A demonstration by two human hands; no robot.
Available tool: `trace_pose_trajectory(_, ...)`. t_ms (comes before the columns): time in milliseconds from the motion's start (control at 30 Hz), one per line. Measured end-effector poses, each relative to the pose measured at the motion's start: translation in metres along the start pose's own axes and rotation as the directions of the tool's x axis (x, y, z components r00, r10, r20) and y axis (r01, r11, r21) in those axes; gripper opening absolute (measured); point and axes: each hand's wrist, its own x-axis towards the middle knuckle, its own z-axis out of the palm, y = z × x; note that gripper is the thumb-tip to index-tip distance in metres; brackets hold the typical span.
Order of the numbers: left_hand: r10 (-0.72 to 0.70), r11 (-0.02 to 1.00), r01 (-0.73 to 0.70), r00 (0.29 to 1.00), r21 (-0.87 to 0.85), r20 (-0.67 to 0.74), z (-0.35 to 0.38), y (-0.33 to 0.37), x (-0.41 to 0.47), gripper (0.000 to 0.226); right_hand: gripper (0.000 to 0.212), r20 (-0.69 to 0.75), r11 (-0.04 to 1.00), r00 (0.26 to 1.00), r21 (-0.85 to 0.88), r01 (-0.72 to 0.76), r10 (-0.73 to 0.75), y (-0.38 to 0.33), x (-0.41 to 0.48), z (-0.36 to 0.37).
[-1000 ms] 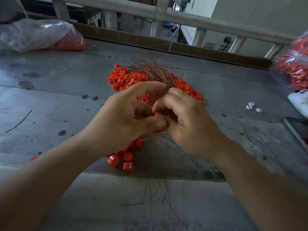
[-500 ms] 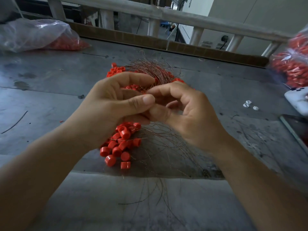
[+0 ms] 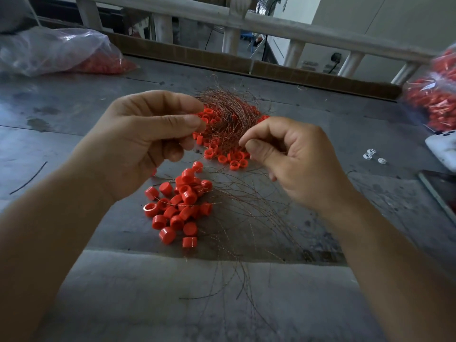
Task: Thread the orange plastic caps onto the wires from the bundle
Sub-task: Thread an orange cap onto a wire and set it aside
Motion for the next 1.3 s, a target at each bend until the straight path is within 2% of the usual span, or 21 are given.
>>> trace_pose_trajectory(200,-0.035,0.968,0.057,0.995,0.244,-0.095,-0.008,0.0,0.004,0.019,0.021,0.012,0.997,0.997,-0.025,-0.077,0.078,0.006,0.003,-0.007)
trace_pose_trajectory(333,-0.016,0.881,0.068,0.993,0.468,-0.113,-0.005,-0.004,0.003,0.021,0.014,0.018,0.983,0.995,0.154,-0.103,0.101,0.007,0.006,-0.009)
trace_pose_trajectory(433,0.01,0.862,0.06,0.991,0.503,-0.135,-0.004,-0.005,0.004,0.025,0.01,0.039,0.964,0.991,0.23,-0.131,0.125,0.009,0.006,-0.012)
trace_pose_trajectory(500,0.032,0.866,0.051,0.987,0.497,-0.157,-0.004,-0.003,0.004,0.026,0.012,0.021,0.978,0.991,0.164,-0.132,0.131,0.012,0.006,-0.014)
trace_pose_trajectory(567,0.05,0.872,0.042,0.983,0.487,-0.175,-0.006,-0.003,0.004,0.027,0.014,0.008,0.991,0.991,-0.004,-0.137,0.137,0.018,0.008,-0.015)
trace_pose_trajectory(633,0.054,0.87,0.039,0.984,0.492,-0.172,-0.006,-0.005,0.004,0.028,0.016,0.053,0.972,0.984,-0.171,-0.16,0.171,0.022,0.008,-0.015)
trace_pose_trajectory(733,0.055,0.836,0.025,0.99,0.548,-0.128,-0.003,-0.009,0.004,0.031,0.02,0.171,0.934,0.959,-0.317,-0.164,0.226,0.024,0.006,-0.017)
trace_pose_trajectory(833,0.034,0.799,0.012,0.997,0.601,-0.065,-0.003,-0.011,0.003,0.034,0.013,0.249,0.923,0.933,-0.347,-0.165,0.26,0.022,0.005,-0.021)
trace_pose_trajectory(1000,0.016,0.756,-0.031,0.999,0.653,0.03,-0.004,-0.012,0.002,0.024,0.01,0.317,0.919,0.891,-0.331,-0.217,0.324,0.024,0.006,-0.025)
trace_pose_trajectory(1167,0.028,0.626,-0.106,0.993,0.772,0.113,-0.004,-0.016,0.003,0.029,0.013,0.386,0.917,0.852,-0.323,-0.235,0.355,0.028,0.004,-0.022)
trace_pose_trajectory(1300,0.02,0.589,-0.137,0.988,0.796,0.155,-0.003,-0.02,0.004,0.02,0.011,0.414,0.914,0.839,-0.345,-0.214,0.353,0.029,0.004,-0.017)
